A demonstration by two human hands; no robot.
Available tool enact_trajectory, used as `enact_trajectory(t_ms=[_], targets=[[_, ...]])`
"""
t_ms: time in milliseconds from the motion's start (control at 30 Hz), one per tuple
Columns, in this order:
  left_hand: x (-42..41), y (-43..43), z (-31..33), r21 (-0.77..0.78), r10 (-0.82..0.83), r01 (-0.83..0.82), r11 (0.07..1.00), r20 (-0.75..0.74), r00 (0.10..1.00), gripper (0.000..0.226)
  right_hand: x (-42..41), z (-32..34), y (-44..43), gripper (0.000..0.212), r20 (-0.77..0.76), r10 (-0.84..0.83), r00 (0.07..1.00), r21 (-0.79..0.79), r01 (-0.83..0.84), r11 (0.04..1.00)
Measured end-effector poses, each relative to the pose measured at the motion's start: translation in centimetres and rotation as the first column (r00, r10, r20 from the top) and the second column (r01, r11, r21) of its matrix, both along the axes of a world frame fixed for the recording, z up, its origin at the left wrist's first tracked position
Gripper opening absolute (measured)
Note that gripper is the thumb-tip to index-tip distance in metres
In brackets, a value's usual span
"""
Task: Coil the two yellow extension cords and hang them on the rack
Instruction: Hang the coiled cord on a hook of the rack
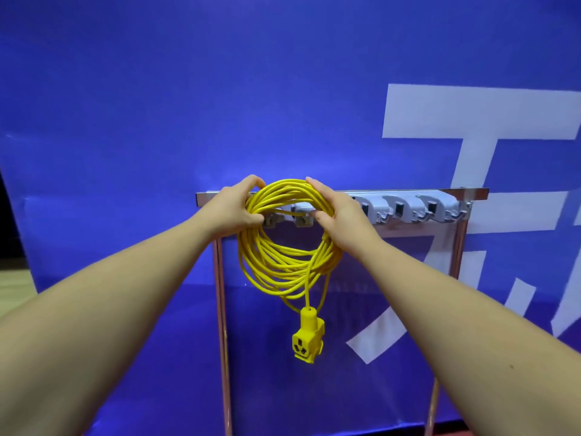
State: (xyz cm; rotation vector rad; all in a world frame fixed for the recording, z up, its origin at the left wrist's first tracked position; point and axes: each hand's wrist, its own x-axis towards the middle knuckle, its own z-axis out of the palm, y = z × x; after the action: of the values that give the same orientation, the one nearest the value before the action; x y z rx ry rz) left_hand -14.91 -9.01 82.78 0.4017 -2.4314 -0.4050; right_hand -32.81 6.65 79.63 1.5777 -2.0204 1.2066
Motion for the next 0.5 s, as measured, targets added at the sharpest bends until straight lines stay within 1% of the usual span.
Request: enact_trajectory(t_ms=[100, 200, 300, 333, 433, 500], targets=[[-0.9, -0.7, -0.6, -0.047, 0.034, -0.036, 0.998, -0.042, 0.999, 0.046, -0.8, -0.5, -1.0, 0.062, -0.037, -0.063, 0.997, -0.014, 0.062, 0.998], [-1.7, -1.1, -1.4, -0.145, 0.09, -0.1, 0.984, -0.074, 0.993, 0.049, -0.8, -1.1, -1.5, 0.062, -0.057, -0.129, 0.99, 0.033, 0.131, 0.991], [-2.0, -1.2, -2.1, -0.225, 0.151, -0.151, 0.963, -0.02, 0.988, 0.047, -0.3, -2.5, -1.8, 0.065, -0.2, -0.245, 0.949, 0.123, 0.272, 0.954], [-2.1, -1.2, -2.1, -0.25, 0.16, -0.154, 0.956, 0.002, 0.987, 0.045, -0.2, -2.9, -1.6, 0.064, -0.23, -0.248, 0.941, 0.136, 0.283, 0.949], [-1.7, -1.1, -1.8, -0.299, 0.146, -0.127, 0.946, 0.042, 0.988, 0.043, -0.1, -3.9, -1.1, 0.063, -0.301, -0.19, 0.934, 0.144, 0.241, 0.96], [-1.2, -1.1, -2.0, -0.294, 0.113, -0.09, 0.952, 0.062, 0.992, 0.051, -0.1, -3.9, -0.9, 0.061, -0.303, -0.182, 0.935, 0.132, 0.23, 0.964]])
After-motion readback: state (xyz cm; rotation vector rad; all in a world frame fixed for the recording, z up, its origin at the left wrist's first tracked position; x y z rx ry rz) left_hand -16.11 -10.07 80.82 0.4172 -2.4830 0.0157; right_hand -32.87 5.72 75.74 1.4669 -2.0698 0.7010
